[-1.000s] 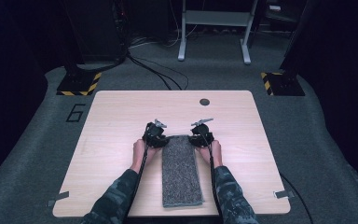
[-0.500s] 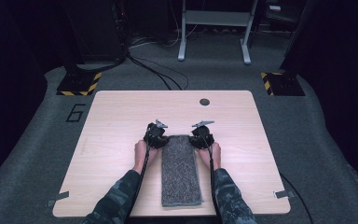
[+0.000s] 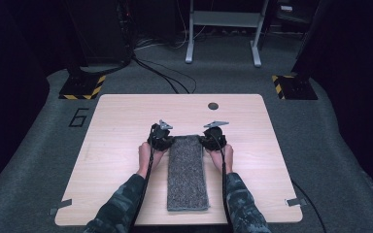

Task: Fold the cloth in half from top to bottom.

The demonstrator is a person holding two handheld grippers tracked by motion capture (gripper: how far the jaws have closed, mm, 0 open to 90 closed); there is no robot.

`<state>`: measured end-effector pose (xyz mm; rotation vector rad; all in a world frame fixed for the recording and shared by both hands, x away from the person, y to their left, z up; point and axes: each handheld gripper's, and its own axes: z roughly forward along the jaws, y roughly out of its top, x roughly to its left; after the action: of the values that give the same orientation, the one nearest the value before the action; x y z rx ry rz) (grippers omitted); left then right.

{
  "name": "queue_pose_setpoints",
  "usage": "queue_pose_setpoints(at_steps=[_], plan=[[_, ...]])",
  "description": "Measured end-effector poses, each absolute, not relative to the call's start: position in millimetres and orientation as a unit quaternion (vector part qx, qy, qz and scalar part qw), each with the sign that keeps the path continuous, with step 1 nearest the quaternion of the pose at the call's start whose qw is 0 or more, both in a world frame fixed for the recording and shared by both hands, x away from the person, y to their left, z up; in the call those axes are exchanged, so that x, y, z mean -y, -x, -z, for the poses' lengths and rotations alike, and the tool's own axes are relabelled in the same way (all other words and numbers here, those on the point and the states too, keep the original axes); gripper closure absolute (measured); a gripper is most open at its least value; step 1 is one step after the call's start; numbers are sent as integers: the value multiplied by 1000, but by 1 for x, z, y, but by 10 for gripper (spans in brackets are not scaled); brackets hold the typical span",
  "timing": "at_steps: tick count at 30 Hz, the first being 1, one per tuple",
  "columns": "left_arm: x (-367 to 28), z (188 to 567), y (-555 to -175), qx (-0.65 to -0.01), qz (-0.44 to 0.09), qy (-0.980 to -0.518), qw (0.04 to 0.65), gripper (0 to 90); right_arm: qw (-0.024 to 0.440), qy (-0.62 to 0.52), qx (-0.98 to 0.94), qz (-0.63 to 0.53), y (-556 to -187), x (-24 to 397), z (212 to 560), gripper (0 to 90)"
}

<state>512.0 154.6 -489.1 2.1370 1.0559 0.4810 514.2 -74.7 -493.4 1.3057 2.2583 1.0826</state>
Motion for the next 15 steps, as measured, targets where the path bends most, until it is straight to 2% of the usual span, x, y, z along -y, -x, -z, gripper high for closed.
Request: queue_pose_setpoints(at_steps=[15], plan=[[-162, 464, -512, -398, -213, -804, 387, 853, 188, -431, -785, -403, -516, 74, 467, 864]])
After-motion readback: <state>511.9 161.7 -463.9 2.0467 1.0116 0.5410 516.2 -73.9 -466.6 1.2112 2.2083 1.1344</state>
